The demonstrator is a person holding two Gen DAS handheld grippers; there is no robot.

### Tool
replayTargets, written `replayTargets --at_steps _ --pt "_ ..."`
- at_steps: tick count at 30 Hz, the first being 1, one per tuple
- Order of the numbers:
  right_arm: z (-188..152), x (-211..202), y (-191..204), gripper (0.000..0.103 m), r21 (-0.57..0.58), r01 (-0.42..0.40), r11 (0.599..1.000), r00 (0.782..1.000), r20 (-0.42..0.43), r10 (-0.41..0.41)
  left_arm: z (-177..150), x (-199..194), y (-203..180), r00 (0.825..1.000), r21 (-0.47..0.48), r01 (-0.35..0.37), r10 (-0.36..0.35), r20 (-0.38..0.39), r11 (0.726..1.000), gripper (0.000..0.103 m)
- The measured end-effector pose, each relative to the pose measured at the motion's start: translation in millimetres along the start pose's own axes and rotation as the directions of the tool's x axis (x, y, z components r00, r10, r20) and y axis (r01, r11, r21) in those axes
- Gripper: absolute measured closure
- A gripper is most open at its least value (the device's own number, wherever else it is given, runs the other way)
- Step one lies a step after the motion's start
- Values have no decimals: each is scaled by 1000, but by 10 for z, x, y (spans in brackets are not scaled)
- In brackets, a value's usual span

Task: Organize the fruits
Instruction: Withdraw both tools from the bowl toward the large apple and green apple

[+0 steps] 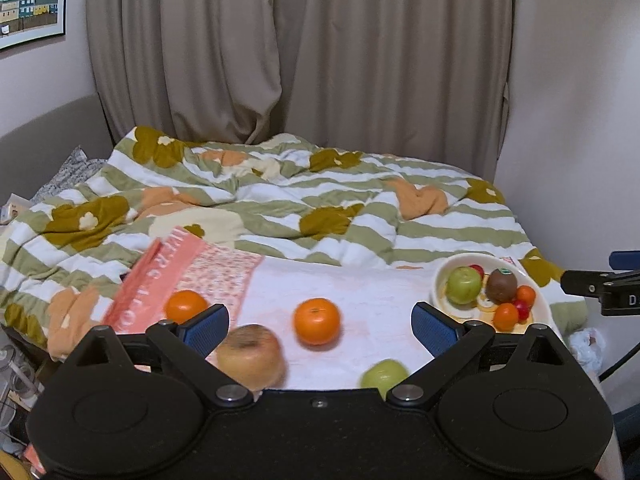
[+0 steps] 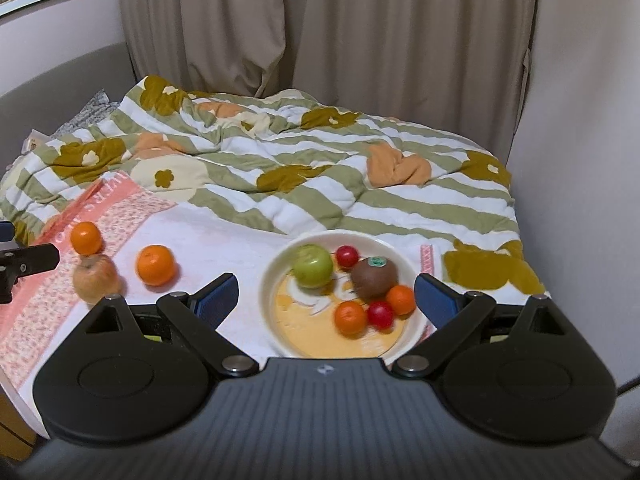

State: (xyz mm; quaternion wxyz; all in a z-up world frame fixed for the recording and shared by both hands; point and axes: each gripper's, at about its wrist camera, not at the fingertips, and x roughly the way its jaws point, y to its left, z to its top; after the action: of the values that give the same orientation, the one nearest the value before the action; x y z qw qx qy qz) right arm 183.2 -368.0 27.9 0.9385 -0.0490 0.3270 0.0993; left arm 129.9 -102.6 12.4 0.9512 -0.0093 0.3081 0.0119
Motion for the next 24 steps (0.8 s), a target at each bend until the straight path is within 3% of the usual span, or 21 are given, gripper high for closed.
replayTargets --at_steps 13,24 --pt "-358 71 1069 0 133 69 989 995 -79 -58 -231 273 886 998 125 52 -48 -37 991 1" --pt "-684 584 1572 0 191 92 977 993 -91 -76 -450 929 1154 972 176 220 -202 -117 960 1"
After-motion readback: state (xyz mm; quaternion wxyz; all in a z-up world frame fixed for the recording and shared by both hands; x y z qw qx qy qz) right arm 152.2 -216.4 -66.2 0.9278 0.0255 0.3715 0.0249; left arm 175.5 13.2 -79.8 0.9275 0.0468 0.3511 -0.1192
